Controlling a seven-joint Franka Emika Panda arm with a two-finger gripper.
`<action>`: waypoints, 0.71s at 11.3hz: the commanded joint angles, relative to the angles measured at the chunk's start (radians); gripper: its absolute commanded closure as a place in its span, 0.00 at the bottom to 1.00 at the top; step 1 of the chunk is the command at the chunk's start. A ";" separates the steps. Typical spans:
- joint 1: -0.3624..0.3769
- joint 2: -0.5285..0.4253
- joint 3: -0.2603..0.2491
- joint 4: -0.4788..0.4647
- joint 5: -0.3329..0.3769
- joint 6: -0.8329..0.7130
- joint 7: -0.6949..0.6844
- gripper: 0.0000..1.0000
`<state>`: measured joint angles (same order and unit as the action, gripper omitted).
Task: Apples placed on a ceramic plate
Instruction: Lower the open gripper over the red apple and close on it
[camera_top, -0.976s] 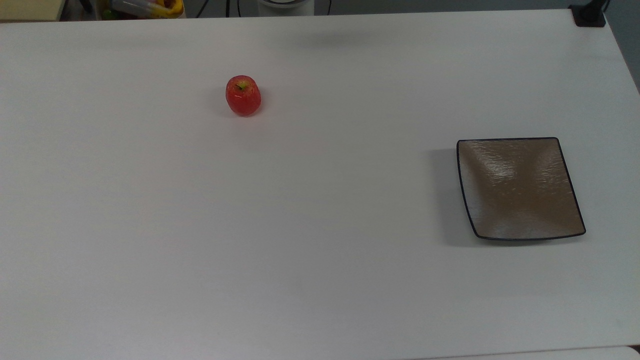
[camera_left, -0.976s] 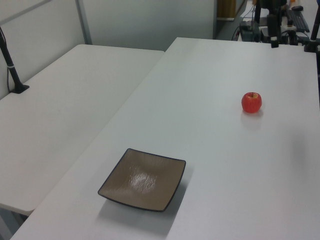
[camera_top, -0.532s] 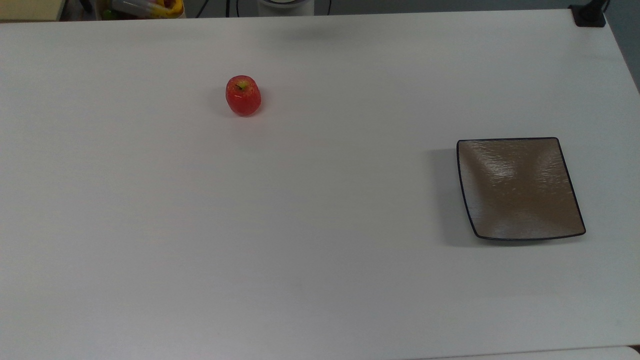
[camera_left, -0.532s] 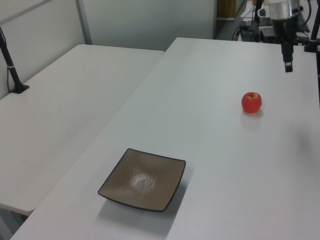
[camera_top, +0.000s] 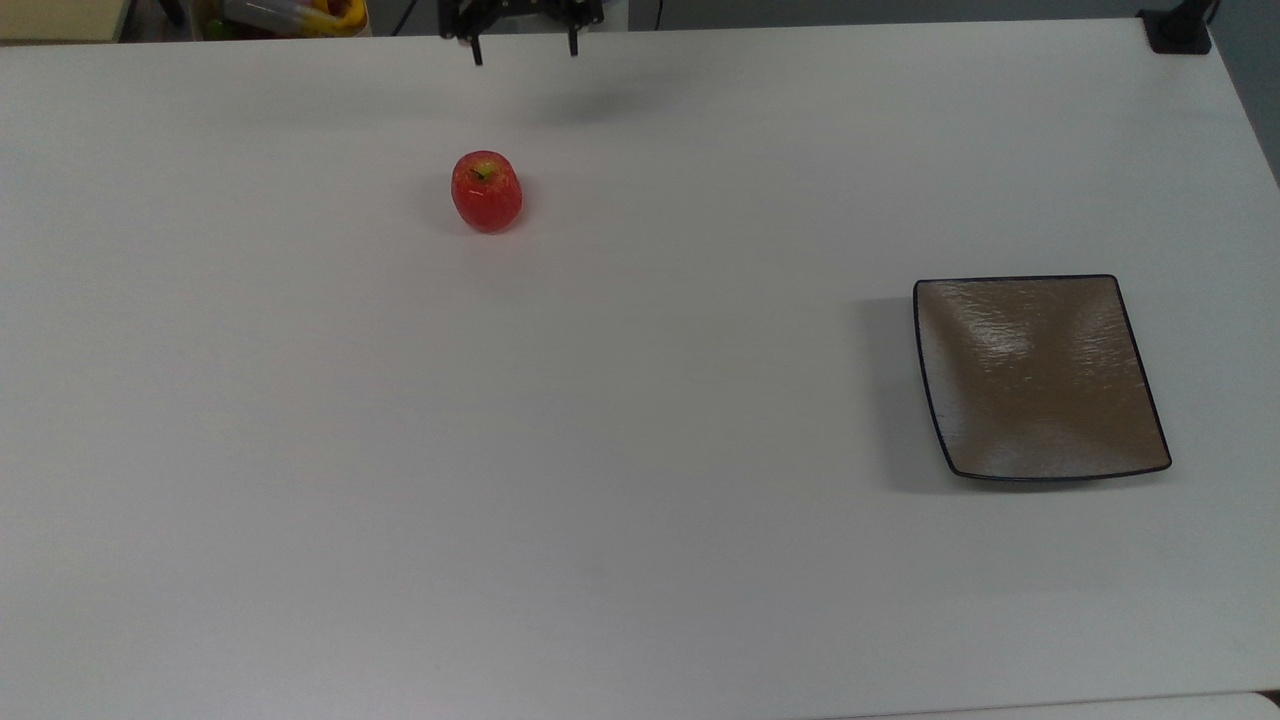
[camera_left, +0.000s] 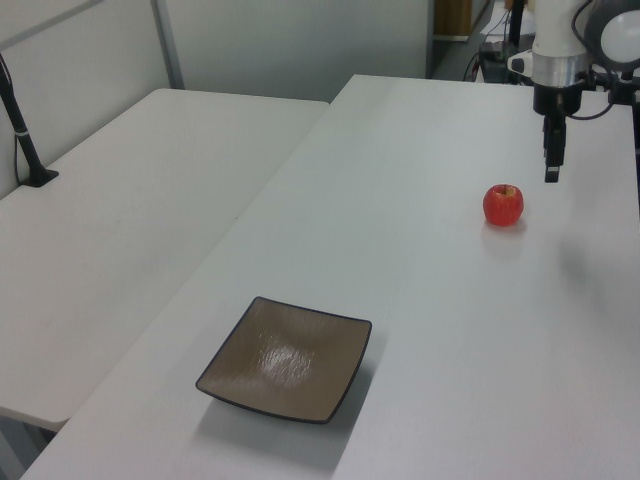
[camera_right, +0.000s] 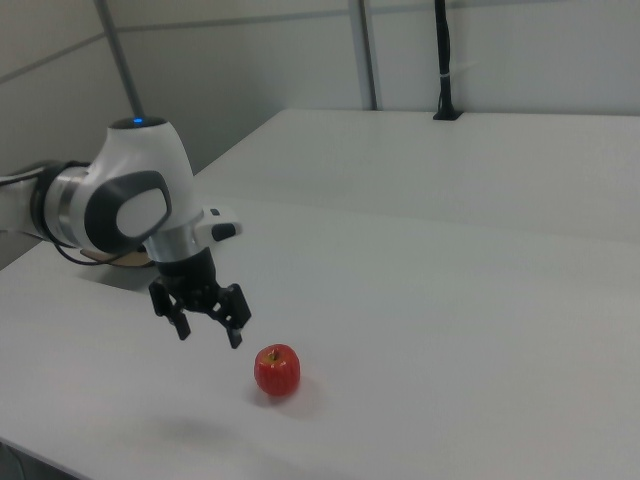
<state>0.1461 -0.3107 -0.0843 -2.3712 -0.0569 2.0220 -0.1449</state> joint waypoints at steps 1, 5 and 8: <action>-0.069 0.073 -0.006 -0.048 -0.015 0.177 -0.099 0.00; -0.088 0.197 -0.028 -0.054 -0.015 0.377 -0.199 0.00; -0.083 0.252 -0.028 -0.053 -0.014 0.435 -0.197 0.00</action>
<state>0.0556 -0.0944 -0.1058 -2.4235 -0.0642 2.4036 -0.3220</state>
